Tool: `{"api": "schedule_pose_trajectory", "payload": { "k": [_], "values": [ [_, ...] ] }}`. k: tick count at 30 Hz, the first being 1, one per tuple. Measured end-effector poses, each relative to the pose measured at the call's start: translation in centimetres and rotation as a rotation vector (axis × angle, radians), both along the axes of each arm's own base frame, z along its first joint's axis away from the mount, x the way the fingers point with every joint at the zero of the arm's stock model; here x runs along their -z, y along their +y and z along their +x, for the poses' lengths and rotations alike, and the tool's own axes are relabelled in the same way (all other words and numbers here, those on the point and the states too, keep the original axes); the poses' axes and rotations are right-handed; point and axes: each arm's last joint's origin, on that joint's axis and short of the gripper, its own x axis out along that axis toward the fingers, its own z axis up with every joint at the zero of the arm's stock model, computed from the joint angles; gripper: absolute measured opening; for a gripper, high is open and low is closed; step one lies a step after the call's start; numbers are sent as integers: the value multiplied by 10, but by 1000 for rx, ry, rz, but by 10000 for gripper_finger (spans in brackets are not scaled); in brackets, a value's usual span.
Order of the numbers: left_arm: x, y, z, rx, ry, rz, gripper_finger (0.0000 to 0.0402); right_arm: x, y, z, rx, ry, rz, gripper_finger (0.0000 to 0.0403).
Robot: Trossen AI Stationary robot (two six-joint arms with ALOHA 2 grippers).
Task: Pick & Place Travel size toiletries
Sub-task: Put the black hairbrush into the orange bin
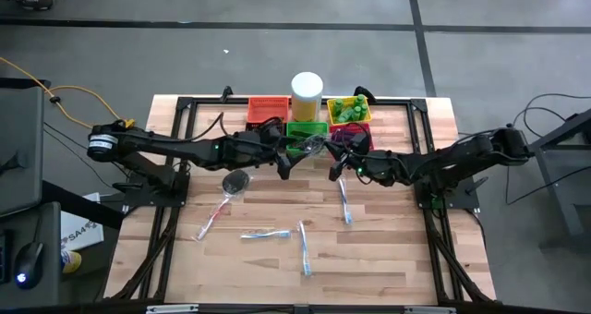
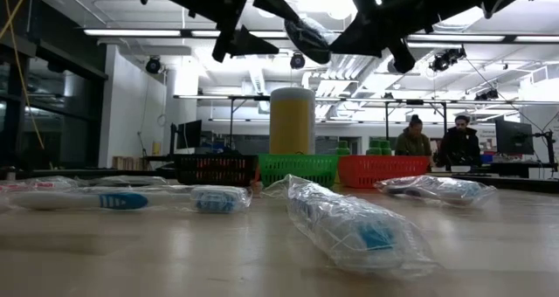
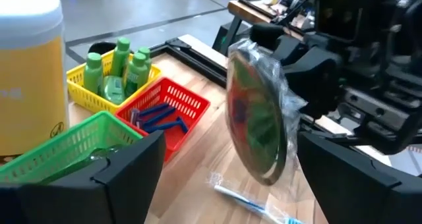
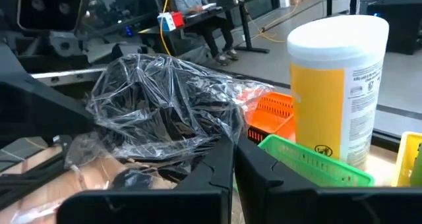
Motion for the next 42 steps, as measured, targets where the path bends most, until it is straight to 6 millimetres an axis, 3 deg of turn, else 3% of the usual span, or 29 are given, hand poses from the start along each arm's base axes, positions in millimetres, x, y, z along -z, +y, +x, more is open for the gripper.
{"api": "schedule_pose_trajectory", "payload": {
  "k": [8, 15, 18, 22, 30, 38, 42],
  "values": [
    [-2, -1, 1, 41, -26, -8, 331, 6, -2, 7, -79, 13, -1, 3],
    [0, -2, 0, 49, -11, -50, 280, 12, -3, 13, -113, 15, 5, 3],
    [3, -2, 0, 45, 3, -79, 247, 4, -2, 14, -133, -45, 8, 3],
    [5, -3, -1, 44, 17, -123, 192, 6, -2, 14, -139, -19, -7, 3],
    [6, -3, -1, 47, 26, -132, 29, 6, -2, 14, -153, -25, -5, 3],
    [8, -3, -1, 56, 48, -125, 35, 6, 0, 14, -199, -18, -1, 6],
    [9, -3, -2, 59, 63, -117, 28, 5, 1, 13, -256, -15, 17, 36]
  ]
}}
